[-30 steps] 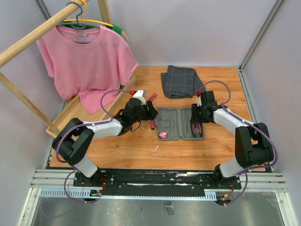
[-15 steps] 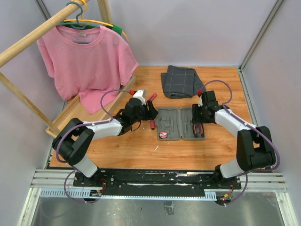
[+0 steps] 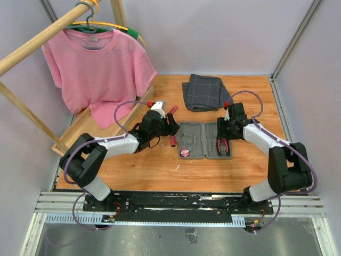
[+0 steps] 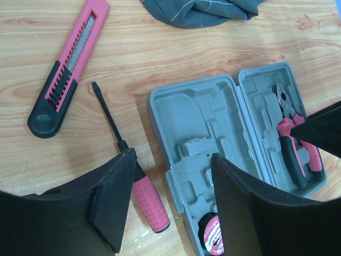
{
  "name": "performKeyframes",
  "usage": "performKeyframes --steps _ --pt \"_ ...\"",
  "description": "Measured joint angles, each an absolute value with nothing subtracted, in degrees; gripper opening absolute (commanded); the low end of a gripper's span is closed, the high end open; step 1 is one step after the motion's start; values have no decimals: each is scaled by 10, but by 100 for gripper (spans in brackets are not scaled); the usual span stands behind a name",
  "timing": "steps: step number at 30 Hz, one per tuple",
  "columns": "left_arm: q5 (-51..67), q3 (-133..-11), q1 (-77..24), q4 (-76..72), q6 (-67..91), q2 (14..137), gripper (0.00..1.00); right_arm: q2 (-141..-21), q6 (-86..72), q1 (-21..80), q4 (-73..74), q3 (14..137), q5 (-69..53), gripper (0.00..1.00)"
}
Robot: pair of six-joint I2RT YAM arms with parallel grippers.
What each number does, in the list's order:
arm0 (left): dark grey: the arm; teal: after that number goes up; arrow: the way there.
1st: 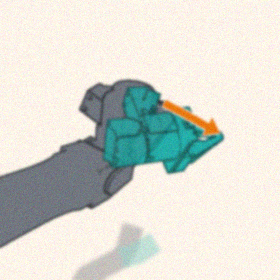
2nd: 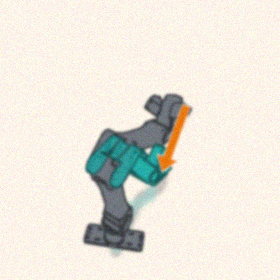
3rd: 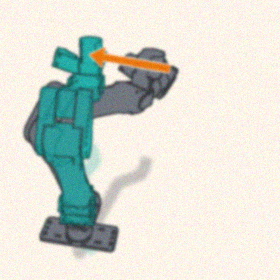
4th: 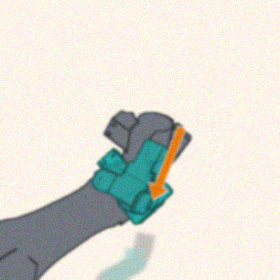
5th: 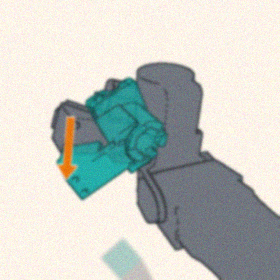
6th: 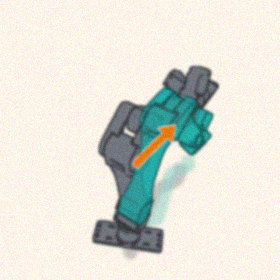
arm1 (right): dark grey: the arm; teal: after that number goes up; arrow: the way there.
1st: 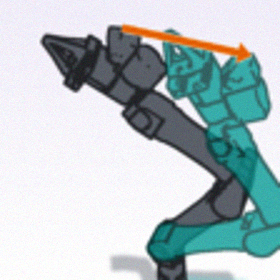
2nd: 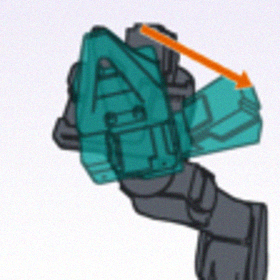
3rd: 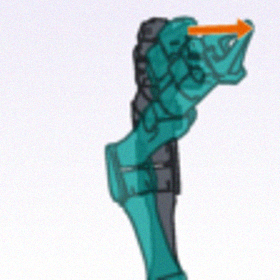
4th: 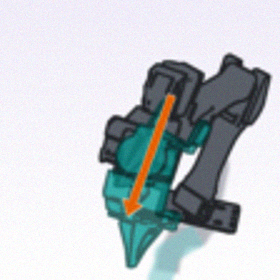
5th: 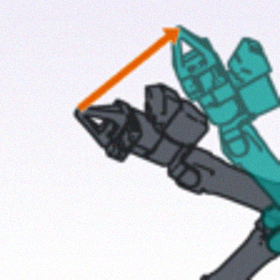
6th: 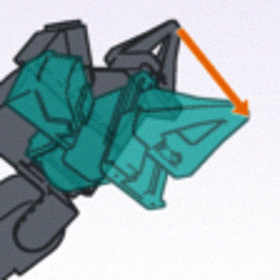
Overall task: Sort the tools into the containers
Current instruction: Place the pliers in the storage box.
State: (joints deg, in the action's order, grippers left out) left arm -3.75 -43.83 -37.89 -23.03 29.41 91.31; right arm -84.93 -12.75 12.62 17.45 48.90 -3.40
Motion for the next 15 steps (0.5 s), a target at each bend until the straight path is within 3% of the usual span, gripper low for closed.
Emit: performKeyframes --steps 15 --pt "-38 -447 -379 -226 298 924 63 -779 -113 162 220 497 8 41"
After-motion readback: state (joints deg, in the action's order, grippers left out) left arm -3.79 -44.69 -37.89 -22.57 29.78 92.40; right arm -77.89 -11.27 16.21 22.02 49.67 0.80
